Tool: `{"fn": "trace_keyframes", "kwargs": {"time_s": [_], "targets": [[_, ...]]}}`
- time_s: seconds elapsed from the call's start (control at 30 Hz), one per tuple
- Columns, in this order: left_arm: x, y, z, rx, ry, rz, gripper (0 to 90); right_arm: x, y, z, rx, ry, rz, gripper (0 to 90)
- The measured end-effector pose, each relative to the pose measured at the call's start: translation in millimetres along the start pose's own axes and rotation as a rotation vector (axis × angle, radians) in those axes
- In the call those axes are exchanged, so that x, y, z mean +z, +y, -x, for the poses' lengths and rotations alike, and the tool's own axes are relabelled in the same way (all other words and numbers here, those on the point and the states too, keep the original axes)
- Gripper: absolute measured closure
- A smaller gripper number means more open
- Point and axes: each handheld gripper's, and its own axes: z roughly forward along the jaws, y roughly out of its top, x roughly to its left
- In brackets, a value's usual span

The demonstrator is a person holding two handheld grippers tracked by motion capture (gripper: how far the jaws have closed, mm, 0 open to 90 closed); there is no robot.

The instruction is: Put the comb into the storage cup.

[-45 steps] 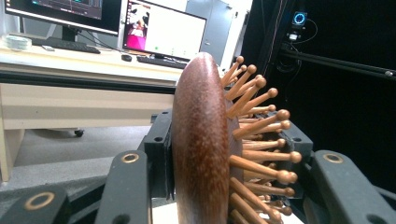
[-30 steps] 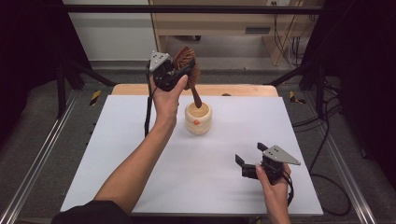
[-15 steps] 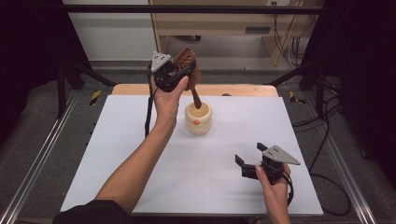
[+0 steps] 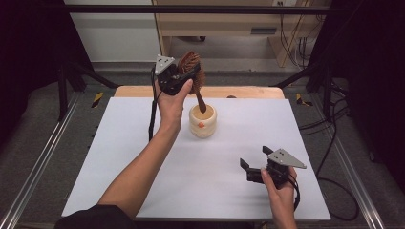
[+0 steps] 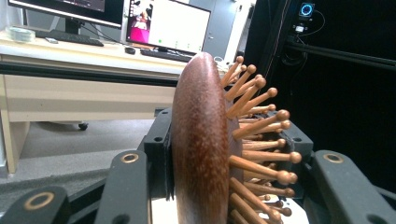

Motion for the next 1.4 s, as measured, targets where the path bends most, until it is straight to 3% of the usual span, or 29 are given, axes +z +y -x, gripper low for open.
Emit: {"fn": "trace_keyframes", "kwargs": {"time_s": [1.4], "targets": [[5.3, -22.7, 3.7, 0.007, -0.01, -0.058, 50.4, 0.8, -0.4, -1.0, -0.018, -0.007, -0.007, 3.2]]}}
